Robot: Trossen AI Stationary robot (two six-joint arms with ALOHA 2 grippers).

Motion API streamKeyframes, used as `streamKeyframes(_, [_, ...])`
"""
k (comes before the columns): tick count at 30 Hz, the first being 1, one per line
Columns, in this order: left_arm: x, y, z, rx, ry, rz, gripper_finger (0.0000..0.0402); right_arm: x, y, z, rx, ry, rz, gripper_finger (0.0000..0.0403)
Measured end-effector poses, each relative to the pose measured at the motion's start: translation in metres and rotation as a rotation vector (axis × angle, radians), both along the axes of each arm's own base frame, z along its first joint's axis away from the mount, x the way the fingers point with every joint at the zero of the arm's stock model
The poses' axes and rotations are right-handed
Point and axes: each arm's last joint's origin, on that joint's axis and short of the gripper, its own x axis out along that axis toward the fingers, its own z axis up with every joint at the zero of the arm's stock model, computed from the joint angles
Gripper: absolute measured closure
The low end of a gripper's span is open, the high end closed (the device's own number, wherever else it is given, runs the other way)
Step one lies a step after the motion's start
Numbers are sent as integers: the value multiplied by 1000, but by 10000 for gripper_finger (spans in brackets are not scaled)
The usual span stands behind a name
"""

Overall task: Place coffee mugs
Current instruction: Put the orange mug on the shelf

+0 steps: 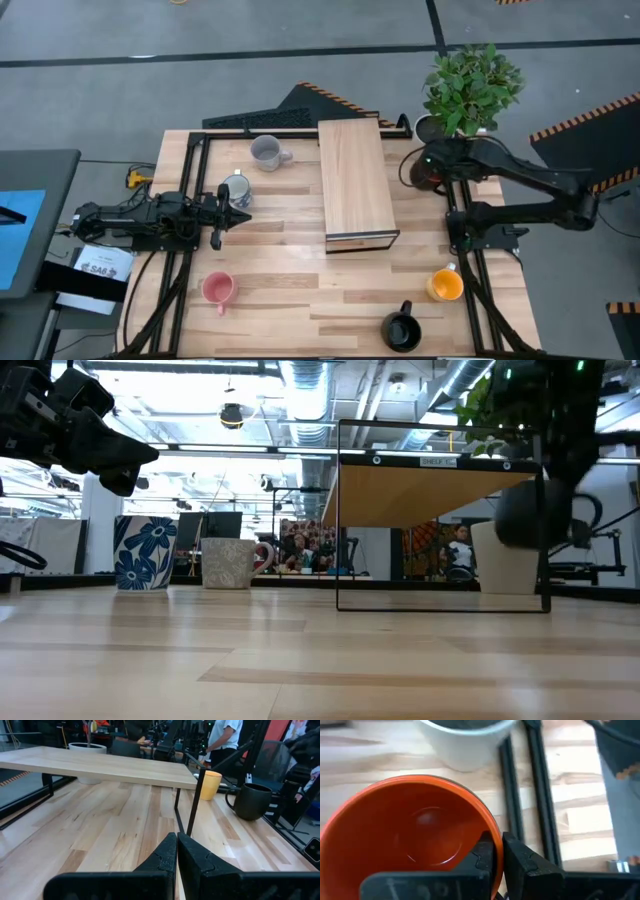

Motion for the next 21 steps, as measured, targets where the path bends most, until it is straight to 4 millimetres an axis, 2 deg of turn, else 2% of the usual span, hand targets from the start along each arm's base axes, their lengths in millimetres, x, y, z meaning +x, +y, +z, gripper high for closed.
streamKeyframes(6, [0,0,0,0,0,0,401,14,17,52,-13,-140,263,361])
streamKeyframes(12, [0,0,0,0,-1,0,401,36,33,100,-32,-173,441,361])
streamKeyframes(16, [0,0,0,0,0,0,402,74,26,129,-104,-160,559,361])
streamKeyframes(21, [0,0,0,0,0,-1,401,126,0,141,-197,-12,624,361])
